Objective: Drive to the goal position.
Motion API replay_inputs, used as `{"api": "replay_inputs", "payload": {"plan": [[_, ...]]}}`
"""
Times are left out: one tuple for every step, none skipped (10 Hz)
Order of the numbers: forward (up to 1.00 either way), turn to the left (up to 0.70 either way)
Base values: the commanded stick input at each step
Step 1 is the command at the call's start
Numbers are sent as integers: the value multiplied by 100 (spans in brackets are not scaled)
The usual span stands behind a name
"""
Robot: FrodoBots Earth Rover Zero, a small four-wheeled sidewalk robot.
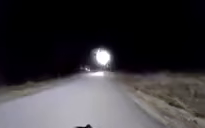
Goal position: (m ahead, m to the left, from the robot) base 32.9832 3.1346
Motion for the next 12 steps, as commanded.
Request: {"api": "replay_inputs", "payload": {"plan": [[100,0],[100,0],[100,0],[100,0],[100,0],[100,0],[100,0],[100,0],[100,0],[100,0],[100,0],[100,0]]}}
